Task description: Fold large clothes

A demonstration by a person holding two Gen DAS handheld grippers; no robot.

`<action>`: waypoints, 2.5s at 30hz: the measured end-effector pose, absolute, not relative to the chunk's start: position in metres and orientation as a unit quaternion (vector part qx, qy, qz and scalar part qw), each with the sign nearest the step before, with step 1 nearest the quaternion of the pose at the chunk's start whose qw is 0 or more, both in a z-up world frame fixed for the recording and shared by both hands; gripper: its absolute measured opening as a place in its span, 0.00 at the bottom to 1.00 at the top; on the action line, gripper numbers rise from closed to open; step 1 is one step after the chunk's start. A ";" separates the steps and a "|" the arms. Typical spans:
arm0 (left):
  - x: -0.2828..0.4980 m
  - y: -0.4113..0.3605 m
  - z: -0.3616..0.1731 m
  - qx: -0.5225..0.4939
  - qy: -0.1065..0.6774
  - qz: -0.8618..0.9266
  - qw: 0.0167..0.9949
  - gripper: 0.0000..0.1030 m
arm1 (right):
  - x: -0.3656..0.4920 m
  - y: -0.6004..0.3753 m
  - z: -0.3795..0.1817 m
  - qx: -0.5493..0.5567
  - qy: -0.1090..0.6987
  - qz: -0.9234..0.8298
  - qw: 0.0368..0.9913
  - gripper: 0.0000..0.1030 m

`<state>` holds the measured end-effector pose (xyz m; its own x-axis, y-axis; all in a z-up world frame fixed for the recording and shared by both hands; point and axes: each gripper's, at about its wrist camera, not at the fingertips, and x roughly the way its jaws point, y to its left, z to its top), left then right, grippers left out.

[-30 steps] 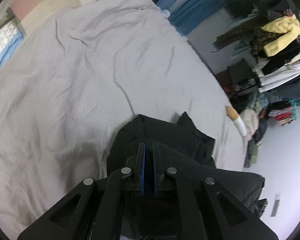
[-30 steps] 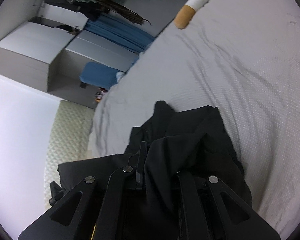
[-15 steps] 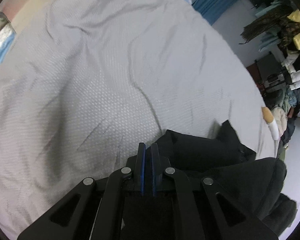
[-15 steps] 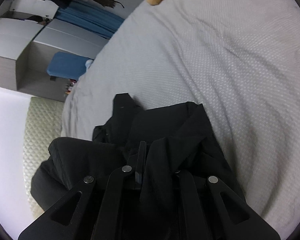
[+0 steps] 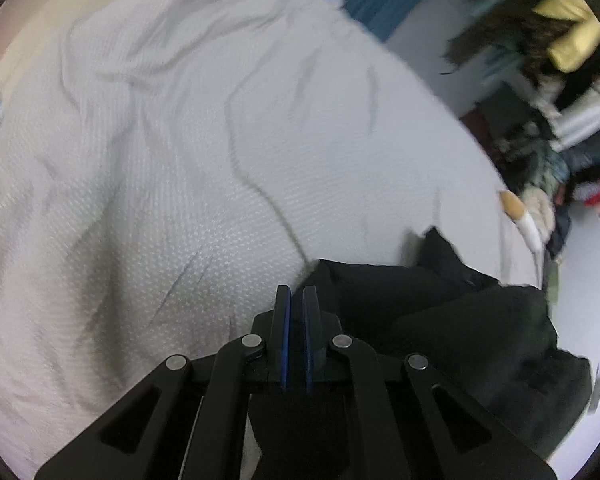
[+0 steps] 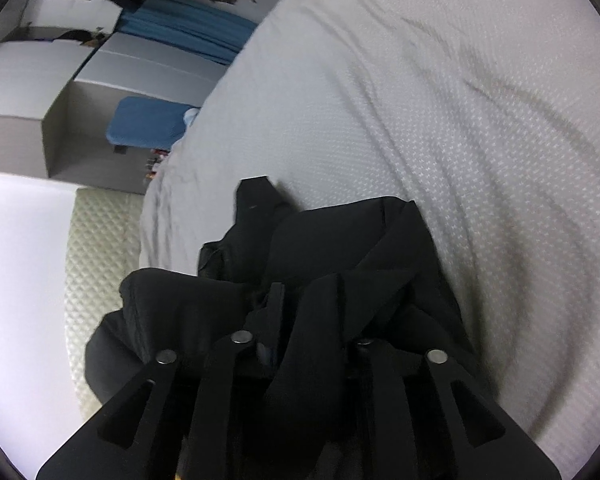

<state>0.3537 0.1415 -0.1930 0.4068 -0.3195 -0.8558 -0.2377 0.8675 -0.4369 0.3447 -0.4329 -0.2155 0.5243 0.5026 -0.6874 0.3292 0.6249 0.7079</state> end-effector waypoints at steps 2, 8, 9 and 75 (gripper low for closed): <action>0.340 0.138 -0.167 -0.223 0.524 -0.033 0.821 0.06 | 0.338 -0.430 -0.201 0.416 0.481 0.058 0.770 0.34; 0.289 0.125 -0.093 -0.168 0.454 -0.065 0.872 0.06 | 0.312 -0.413 -0.133 0.327 0.445 0.043 0.832 0.77; 0.281 0.121 -0.084 -0.160 0.443 -0.068 0.879 0.06 | 0.304 -0.406 -0.116 0.303 0.431 0.042 0.849 0.78; 0.334 0.129 -0.227 -0.274 0.472 -0.059 0.836 0.96 | 0.339 -0.417 -0.217 0.312 0.429 0.030 0.847 1.00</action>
<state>0.3344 0.1291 -0.2273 0.5480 -0.3570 -0.7565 -0.1605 0.8427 -0.5139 0.3388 -0.4173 -0.2174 0.6309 0.3178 -0.7078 0.2170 0.8035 0.5543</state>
